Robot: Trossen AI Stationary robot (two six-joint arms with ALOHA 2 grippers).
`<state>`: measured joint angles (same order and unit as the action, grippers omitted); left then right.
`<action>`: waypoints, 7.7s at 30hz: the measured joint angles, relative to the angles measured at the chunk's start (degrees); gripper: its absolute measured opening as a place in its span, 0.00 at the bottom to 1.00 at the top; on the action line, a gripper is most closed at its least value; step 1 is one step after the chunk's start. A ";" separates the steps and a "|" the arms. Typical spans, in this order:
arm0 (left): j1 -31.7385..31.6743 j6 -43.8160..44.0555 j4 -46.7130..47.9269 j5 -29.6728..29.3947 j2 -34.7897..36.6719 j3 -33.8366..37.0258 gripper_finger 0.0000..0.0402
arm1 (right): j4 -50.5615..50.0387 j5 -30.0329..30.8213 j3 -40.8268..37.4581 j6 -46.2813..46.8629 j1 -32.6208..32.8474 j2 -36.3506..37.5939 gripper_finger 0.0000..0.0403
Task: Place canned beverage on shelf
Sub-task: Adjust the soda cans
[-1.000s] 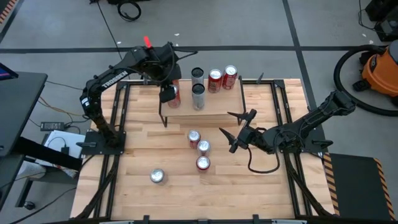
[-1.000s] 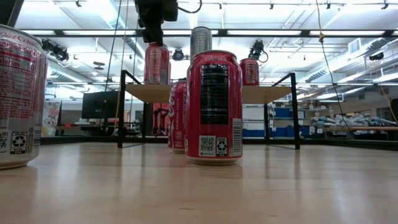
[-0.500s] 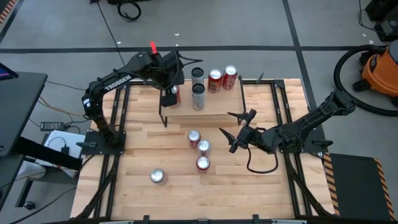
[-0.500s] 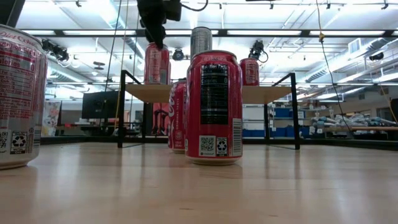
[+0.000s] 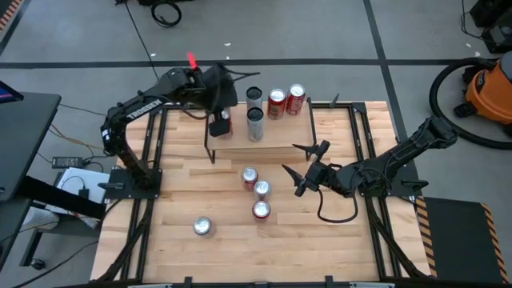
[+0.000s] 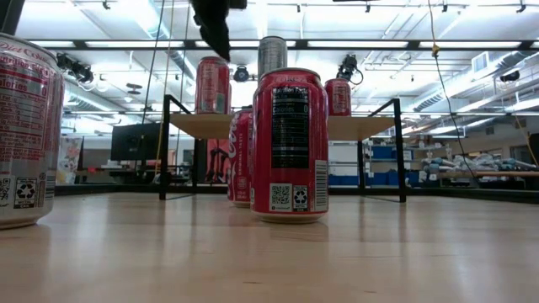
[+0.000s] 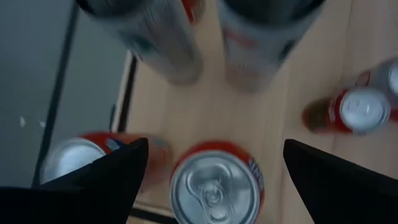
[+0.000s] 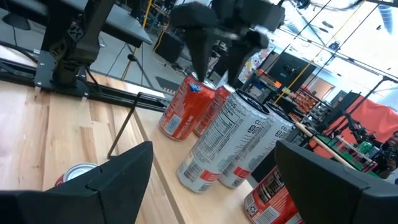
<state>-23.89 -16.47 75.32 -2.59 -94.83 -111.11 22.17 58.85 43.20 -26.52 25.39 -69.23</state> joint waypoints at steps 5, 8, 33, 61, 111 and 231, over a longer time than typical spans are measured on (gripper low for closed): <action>1.50 3.06 -2.24 -0.65 2.48 0.00 0.96 | -0.02 -0.02 0.00 0.00 0.00 0.00 0.86; 4.03 6.45 -2.20 -0.66 3.78 0.00 0.96 | -0.04 -0.88 0.00 0.20 0.02 0.00 0.86; 38.02 20.16 -6.87 -17.89 5.10 4.73 0.96 | 0.93 -6.25 0.00 3.05 0.07 0.00 0.86; 49.65 5.68 -84.26 -25.24 12.35 55.65 0.96 | 1.78 -9.18 -0.02 6.97 -0.83 -0.02 0.86; 44.09 12.78 -107.78 -33.09 39.23 82.24 0.96 | -34.51 -4.82 19.74 34.99 -2.64 -11.04 0.86; -23.51 27.54 -72.58 4.57 25.86 67.56 0.96 | -22.77 -33.44 -6.82 5.36 -50.29 26.14 0.86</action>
<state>-47.40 11.07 2.74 1.98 -68.97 -43.55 -0.60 25.41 36.38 -21.17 -24.91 -43.09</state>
